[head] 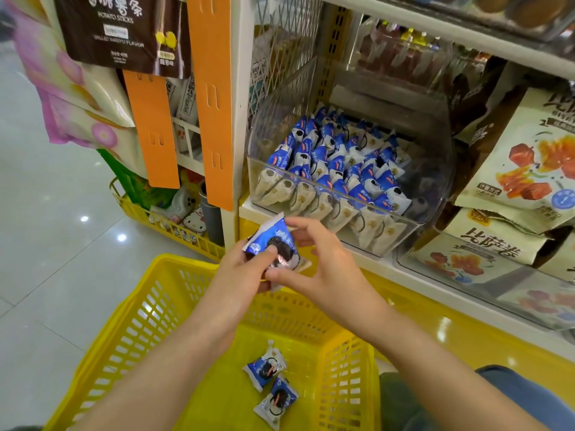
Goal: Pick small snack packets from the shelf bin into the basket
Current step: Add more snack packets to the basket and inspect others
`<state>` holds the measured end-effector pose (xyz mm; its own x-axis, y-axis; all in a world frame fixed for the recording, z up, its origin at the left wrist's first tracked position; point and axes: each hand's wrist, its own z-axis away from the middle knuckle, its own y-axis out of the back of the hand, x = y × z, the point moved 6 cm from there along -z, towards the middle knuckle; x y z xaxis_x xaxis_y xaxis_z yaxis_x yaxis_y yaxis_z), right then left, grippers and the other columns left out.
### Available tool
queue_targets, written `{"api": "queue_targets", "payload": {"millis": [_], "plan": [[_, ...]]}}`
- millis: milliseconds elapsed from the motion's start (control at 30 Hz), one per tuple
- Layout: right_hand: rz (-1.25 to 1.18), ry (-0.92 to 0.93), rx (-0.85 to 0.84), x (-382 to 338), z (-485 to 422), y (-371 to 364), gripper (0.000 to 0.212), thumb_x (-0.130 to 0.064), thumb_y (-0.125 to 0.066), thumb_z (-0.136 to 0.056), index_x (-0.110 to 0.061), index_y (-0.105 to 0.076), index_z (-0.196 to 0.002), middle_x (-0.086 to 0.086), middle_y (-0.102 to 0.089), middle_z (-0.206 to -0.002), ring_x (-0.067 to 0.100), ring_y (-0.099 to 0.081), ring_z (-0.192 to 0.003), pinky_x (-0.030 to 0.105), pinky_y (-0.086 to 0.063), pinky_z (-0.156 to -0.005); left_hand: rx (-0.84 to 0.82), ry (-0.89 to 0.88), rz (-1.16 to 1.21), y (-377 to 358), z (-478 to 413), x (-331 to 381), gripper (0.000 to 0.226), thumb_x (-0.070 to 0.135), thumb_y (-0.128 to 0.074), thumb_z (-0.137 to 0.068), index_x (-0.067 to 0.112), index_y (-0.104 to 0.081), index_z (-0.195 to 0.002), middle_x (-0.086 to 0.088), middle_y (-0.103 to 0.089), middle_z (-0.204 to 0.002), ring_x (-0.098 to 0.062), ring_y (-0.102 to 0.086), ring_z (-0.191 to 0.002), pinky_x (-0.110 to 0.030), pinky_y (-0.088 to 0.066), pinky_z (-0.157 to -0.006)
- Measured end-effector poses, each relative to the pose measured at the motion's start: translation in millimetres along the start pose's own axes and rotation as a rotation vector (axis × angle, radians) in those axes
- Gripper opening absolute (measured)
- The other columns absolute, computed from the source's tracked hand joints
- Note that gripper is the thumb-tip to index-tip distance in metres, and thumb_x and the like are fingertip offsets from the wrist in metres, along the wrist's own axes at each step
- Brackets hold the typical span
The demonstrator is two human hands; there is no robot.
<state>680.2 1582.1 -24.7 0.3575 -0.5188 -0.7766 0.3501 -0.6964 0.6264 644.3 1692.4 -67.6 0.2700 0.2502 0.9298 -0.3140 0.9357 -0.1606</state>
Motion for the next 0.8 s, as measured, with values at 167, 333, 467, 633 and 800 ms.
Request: {"api": "queue_targets", "payload": {"millis": [167,333,467,633,800], "plan": [[-0.285,-0.211,-0.057,8.2,-15.2,11.1,0.038,-0.022,-0.062,-0.086,-0.02,-0.051,-0.123,-0.005,-0.061,-0.11,0.009,-0.06,-0.099,0.018,-0.049,-0.085,0.023,-0.031,-0.02,2.5,-8.1,5.1,0.017,0.028,-0.05,-0.093,0.022,-0.065,-0.09,-0.001,-0.074,-0.087,-0.013,-0.07,-0.082,-0.03,-0.054,-0.074],[-0.472,-0.254,-0.128,-2.4,-18.2,10.6,0.02,-0.014,-0.064,-0.085,-0.014,-0.061,-0.104,-0.006,-0.061,-0.085,-0.001,-0.059,-0.061,0.013,-0.049,-0.058,0.117,-0.202,-0.185,8.0,-13.2,28.9,0.032,0.037,-0.042,-0.094,0.019,-0.066,-0.081,0.005,-0.069,-0.072,0.0,-0.06,-0.067,-0.01,-0.043,-0.058],[-0.531,-0.203,-0.112,-13.3,-21.2,11.4,0.016,-0.007,-0.064,-0.083,-0.02,-0.06,-0.09,-0.007,-0.062,-0.077,0.001,-0.059,-0.06,0.015,-0.049,-0.056,0.159,-0.427,-0.374,3.3,-15.1,60.2,0.032,0.034,-0.034,-0.096,0.018,-0.06,-0.086,-0.007,-0.064,-0.077,-0.015,-0.056,-0.07,-0.027,-0.042,-0.064],[-0.511,-0.156,0.071,-21.7,-42.6,46.7,0.012,-0.01,-0.066,-0.081,-0.012,-0.063,-0.093,-0.012,-0.065,-0.072,-0.001,-0.058,-0.06,0.012,-0.047,-0.054,0.128,-0.651,-0.449,-12.6,-25.5,107.1,0.017,0.028,-0.039,-0.097,0.025,-0.046,-0.081,0.008,-0.05,-0.059,0.002,-0.05,-0.055,-0.01,-0.036,-0.051],[-0.338,-0.213,0.392,-4.1,-101.3,105.7,0.024,-0.021,-0.064,-0.085,-0.009,-0.06,-0.105,0.001,-0.064,-0.081,0.005,-0.059,-0.064,0.016,-0.05,-0.059,0.042,-0.816,-0.786,-23.1,-52.3,127.2,0.024,0.033,-0.037,-0.095,0.024,-0.048,-0.114,0.017,-0.054,-0.095,0.003,-0.049,-0.091,-0.016,-0.04,-0.078]]}}
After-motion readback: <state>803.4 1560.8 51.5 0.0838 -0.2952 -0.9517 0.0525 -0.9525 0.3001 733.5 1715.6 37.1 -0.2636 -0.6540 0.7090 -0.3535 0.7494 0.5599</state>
